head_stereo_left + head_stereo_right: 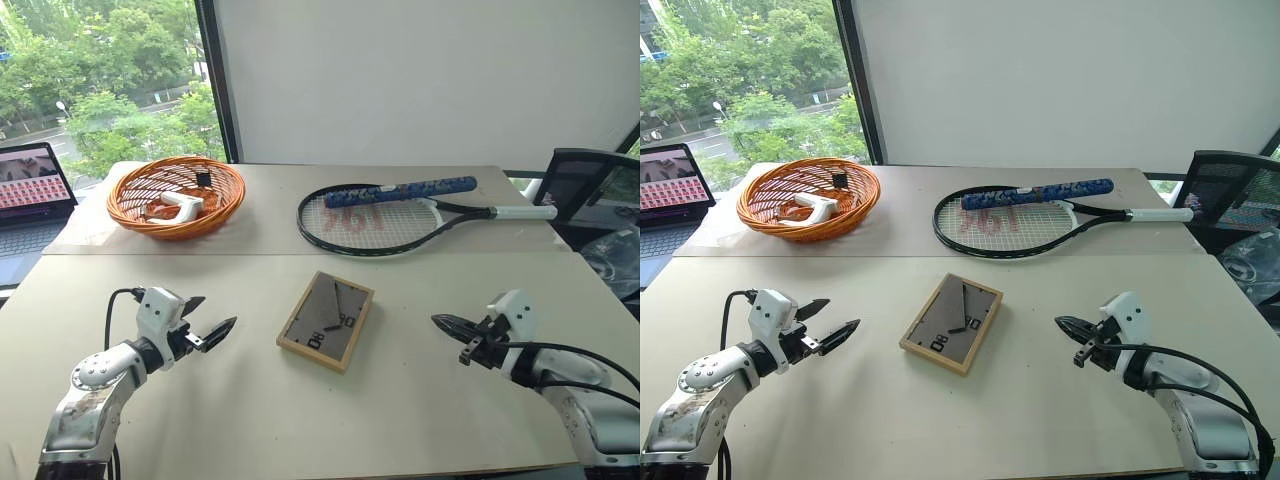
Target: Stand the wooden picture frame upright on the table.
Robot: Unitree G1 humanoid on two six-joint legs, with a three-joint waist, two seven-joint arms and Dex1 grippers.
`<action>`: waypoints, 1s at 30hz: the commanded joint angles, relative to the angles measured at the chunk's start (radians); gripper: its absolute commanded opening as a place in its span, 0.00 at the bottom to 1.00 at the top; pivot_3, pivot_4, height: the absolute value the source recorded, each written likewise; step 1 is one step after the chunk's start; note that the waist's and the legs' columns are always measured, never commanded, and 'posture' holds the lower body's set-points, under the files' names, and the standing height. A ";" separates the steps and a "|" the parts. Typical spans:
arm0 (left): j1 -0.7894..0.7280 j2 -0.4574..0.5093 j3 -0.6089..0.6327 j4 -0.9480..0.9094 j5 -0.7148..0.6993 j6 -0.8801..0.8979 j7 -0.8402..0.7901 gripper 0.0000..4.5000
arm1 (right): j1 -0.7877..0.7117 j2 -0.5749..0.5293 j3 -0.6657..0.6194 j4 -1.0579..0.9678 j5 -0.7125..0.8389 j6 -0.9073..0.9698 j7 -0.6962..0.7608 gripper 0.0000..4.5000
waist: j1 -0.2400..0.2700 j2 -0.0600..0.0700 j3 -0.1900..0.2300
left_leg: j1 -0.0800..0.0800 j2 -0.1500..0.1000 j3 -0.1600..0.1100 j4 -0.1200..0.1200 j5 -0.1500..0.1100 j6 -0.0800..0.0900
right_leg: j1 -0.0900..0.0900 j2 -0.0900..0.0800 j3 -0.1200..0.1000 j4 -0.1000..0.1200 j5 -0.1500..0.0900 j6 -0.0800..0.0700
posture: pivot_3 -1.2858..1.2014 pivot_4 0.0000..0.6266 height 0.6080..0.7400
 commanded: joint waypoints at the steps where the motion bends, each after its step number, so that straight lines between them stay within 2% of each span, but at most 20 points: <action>1: -0.081 0.043 0.032 -0.002 -0.066 0.042 -0.051 1.00 | -0.025 -0.070 -0.027 -0.101 0.077 0.082 0.044 0.00 | 0.001 0.000 0.000 | 0.000 0.000 0.000 0.000 0.000 0.000 | 0.000 0.000 0.000 0.000 0.000 0.000 | 0.52 0.24 0.89; 4: -0.226 0.102 -0.007 0.072 -0.067 0.053 -0.133 0.81 | -0.083 -0.188 0.016 -0.194 0.130 0.228 0.104 0.00 | 0.006 0.002 0.002 | -0.004 -0.001 -0.003 0.004 0.000 0.000 | -0.002 0.000 -0.001 0.002 0.000 0.001 | 0.52 0.24 0.89; 6: -0.268 0.091 -0.058 0.106 -0.025 0.037 -0.132 0.64 | -0.115 -0.208 0.085 -0.172 0.060 0.217 0.087 0.00 | 0.003 0.001 -0.001 | -0.004 -0.001 -0.004 0.004 0.000 0.000 | -0.001 0.000 -0.002 0.001 -0.003 0.005 | 0.52 0.24 0.89; 10: -0.314 0.050 -0.166 0.145 0.052 0.008 -0.127 0.32 | -0.209 -0.178 0.190 -0.073 -0.042 0.183 0.046 0.00 | -0.001 0.001 -0.007 | 0.003 -0.005 -0.004 0.004 -0.005 0.001 | 0.009 -0.004 -0.003 -0.002 -0.005 0.001 | 0.52 0.24 0.89; 12: -0.320 0.029 -0.212 0.151 0.077 0.014 -0.127 0.14 | -0.258 -0.153 0.256 -0.002 -0.097 0.160 0.046 0.00 | -0.001 0.000 -0.007 | -0.002 -0.005 -0.004 0.004 -0.005 0.001 | 0.003 -0.004 -0.003 0.000 -0.006 0.001 | 0.52 0.24 0.89; 13: -0.320 0.023 -0.230 0.153 0.086 0.015 -0.128 0.10 | -0.285 -0.133 0.292 0.042 -0.122 0.149 0.046 0.00 | -0.003 0.001 -0.007 | -0.004 -0.005 -0.004 0.004 -0.005 0.001 | 0.001 -0.004 -0.003 0.000 -0.006 0.001 | 0.52 0.24 0.89; 14: -0.317 0.021 -0.252 0.153 0.103 0.012 -0.128 0.01 | -0.306 -0.116 0.318 0.077 -0.141 0.141 0.047 0.00 | -0.005 0.000 -0.007 | -0.006 -0.005 -0.005 0.004 -0.005 0.001 | -0.001 -0.004 -0.003 0.001 -0.005 0.001 | 0.52 0.24 0.89; 18: -0.292 0.005 -0.282 0.121 0.106 0.037 -0.127 0.01 | -0.391 -0.036 0.393 0.190 -0.195 0.089 0.062 0.00 | -0.001 0.001 -0.007 | -0.006 -0.005 -0.005 0.004 -0.005 0.001 | 0.000 -0.004 -0.004 0.001 -0.005 0.001 | 0.52 0.24 0.89; 22: -0.230 -0.006 -0.328 0.010 0.059 0.119 -0.169 0.01 | -0.463 0.031 0.445 0.295 -0.238 0.031 0.091 0.00 | 0.000 0.001 -0.007 | -0.006 -0.005 -0.005 0.005 -0.005 0.001 | 0.001 -0.004 -0.005 0.001 -0.005 0.001 | 0.52 0.24 0.89; 30: -0.135 0.000 -0.362 -0.169 -0.006 0.263 -0.176 0.01 | -0.528 0.088 0.472 0.381 -0.276 -0.021 0.148 0.00 | 0.005 0.001 -0.007 | -0.005 -0.005 -0.006 0.005 -0.005 0.001 | 0.002 -0.004 -0.006 0.002 -0.005 0.001 | 0.52 0.24 0.89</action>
